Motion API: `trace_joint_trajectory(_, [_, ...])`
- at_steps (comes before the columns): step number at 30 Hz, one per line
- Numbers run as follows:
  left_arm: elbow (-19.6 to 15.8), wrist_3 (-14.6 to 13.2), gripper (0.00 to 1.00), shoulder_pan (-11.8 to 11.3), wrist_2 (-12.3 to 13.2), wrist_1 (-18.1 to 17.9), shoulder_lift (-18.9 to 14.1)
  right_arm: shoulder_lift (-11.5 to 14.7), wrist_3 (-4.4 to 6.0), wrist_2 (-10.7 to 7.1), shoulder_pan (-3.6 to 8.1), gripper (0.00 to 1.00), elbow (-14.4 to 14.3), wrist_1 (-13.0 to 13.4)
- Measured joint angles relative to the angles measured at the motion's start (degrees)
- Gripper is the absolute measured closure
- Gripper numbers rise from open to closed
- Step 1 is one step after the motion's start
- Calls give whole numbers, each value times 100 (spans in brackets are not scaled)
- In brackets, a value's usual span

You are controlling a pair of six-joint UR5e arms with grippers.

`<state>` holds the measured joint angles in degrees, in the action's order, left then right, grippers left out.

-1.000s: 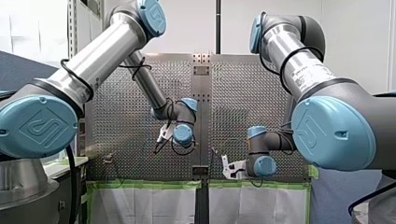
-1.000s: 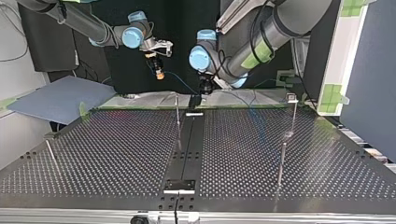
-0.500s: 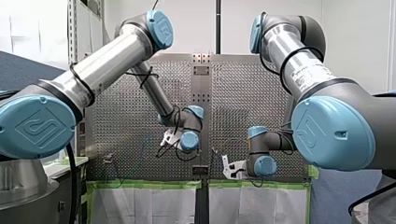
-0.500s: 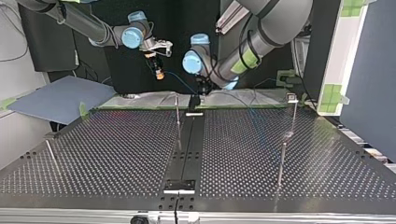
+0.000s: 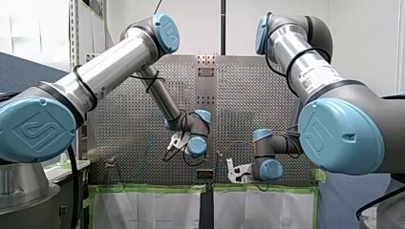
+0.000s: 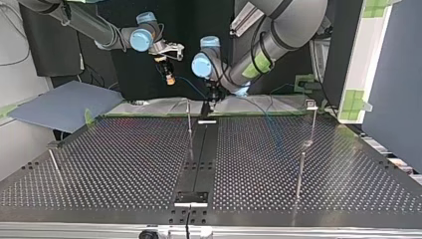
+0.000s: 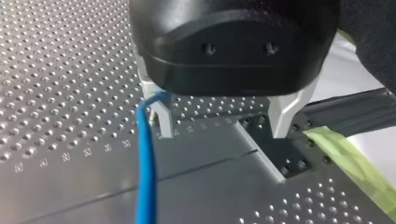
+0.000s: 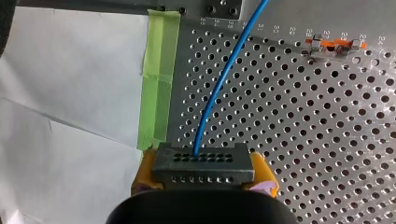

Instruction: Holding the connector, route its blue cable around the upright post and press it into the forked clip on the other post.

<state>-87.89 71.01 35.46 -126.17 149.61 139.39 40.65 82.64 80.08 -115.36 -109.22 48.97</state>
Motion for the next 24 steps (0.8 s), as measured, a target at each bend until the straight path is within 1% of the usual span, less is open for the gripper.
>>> trace_joint_trajectory(5, [-4,-134,0,104,-8,-80,0,0,13,0,8,100,0,14])
trace_joint_trajectory(10, [-6,-301,0,241,73,-216,-1,0,16,0,35,100,0,14])
trace_joint_trajectory(14, [-42,-429,0,330,80,-146,2,0,12,0,48,100,0,4])
trace_joint_trajectory(18, [-145,-468,0,360,-31,-12,2,0,10,0,48,100,0,6])
trace_joint_trajectory(24, [-278,-494,0,356,-120,-63,3,1,9,0,43,100,0,9])
